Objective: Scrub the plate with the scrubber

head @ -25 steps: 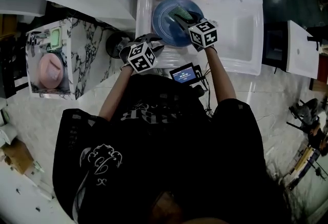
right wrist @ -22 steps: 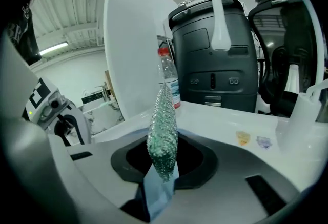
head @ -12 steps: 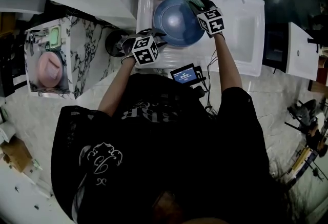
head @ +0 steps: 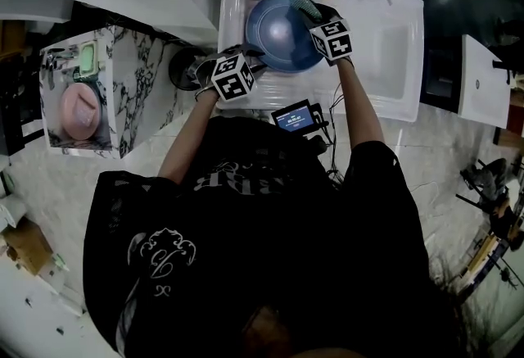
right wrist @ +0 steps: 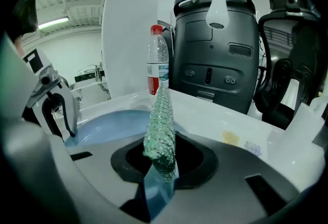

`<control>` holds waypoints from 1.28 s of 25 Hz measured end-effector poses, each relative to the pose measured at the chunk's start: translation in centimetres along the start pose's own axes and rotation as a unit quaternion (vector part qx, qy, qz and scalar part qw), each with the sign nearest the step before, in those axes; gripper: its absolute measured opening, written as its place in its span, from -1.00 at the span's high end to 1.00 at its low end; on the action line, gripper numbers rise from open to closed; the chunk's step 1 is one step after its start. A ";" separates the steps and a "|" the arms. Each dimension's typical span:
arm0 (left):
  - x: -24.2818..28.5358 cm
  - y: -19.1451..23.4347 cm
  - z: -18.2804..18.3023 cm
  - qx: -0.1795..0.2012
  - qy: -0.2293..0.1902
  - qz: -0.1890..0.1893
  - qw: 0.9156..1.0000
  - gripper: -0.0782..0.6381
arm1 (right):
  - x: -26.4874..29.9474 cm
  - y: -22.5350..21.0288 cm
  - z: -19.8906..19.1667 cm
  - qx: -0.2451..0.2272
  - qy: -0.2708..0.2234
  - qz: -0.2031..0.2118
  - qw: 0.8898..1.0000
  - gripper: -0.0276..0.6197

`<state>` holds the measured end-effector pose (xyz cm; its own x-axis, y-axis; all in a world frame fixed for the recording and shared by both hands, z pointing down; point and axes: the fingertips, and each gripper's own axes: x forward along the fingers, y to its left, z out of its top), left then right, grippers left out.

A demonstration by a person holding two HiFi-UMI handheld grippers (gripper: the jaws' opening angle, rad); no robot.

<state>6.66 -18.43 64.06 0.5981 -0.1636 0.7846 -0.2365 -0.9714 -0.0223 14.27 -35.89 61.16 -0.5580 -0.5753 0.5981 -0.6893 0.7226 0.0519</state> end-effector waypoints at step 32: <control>0.0 0.1 0.1 -0.030 -0.007 0.013 0.999 0.42 | -7.0 13.6 0.0 0.016 -0.008 0.202 0.979 0.64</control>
<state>6.69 -18.55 64.05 0.6012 -0.1920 0.7757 -0.2973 -0.9548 -0.0059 8.83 -22.06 57.63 -0.7951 -0.2508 0.5522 -0.4251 0.8798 -0.2126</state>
